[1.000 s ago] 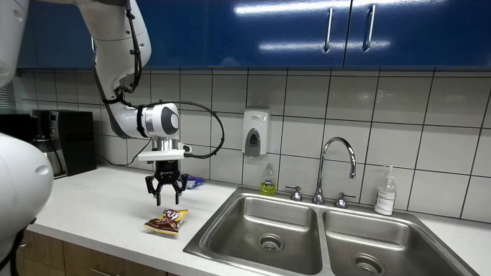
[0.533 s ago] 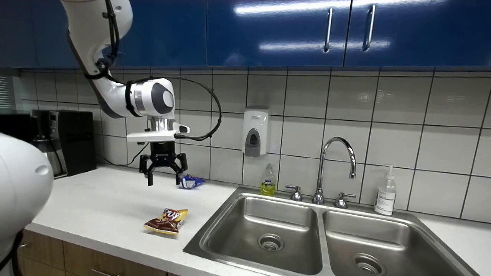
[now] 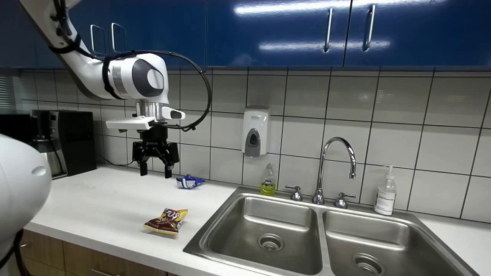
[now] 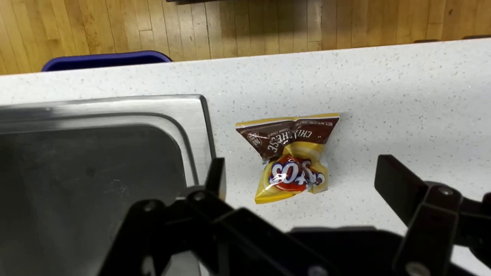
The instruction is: Pick up the snack from the sink and place it on the counter
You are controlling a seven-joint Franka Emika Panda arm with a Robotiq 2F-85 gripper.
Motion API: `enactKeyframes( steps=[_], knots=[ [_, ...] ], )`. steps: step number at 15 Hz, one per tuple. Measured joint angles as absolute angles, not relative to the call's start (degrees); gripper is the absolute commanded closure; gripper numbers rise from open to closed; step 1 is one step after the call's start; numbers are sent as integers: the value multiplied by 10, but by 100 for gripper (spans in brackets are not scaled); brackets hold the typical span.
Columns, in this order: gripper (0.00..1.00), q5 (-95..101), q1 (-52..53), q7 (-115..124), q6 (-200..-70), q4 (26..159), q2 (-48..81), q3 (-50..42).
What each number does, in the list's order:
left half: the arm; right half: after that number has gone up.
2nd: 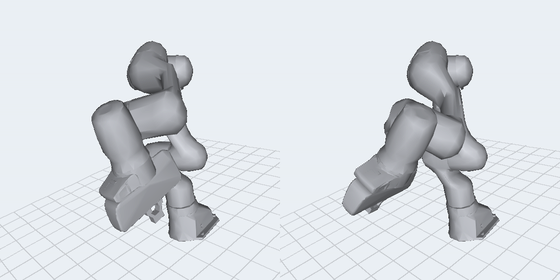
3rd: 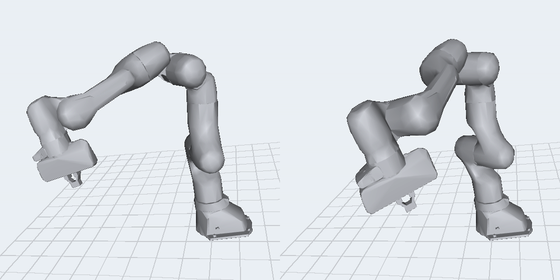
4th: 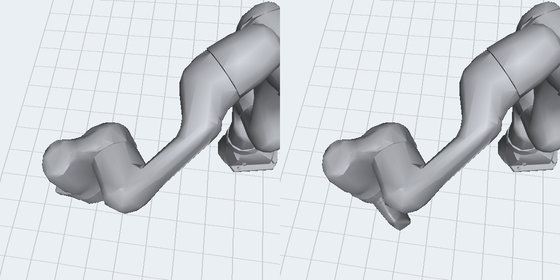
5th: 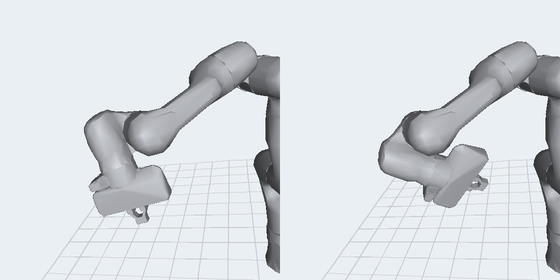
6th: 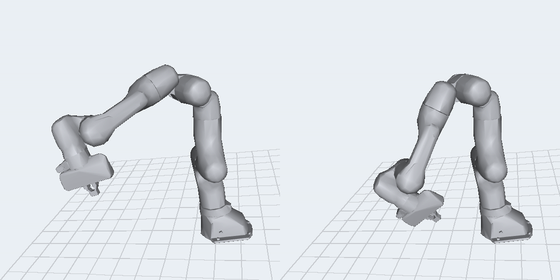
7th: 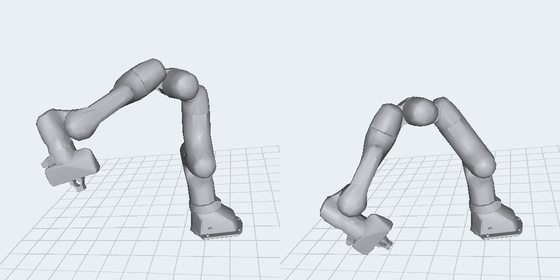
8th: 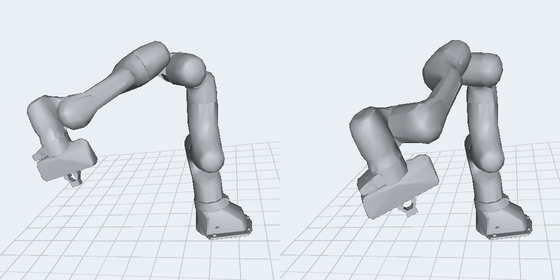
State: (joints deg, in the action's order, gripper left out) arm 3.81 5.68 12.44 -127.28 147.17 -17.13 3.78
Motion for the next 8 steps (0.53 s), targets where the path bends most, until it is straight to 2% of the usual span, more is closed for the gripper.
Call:
enactKeyframes(
  steps=[4,8],
  knots=[
    [0,38,47,152,-1254,1513,-250,38],
    [0,38,46,155,-1254,1522,-262,38]
  ],
)
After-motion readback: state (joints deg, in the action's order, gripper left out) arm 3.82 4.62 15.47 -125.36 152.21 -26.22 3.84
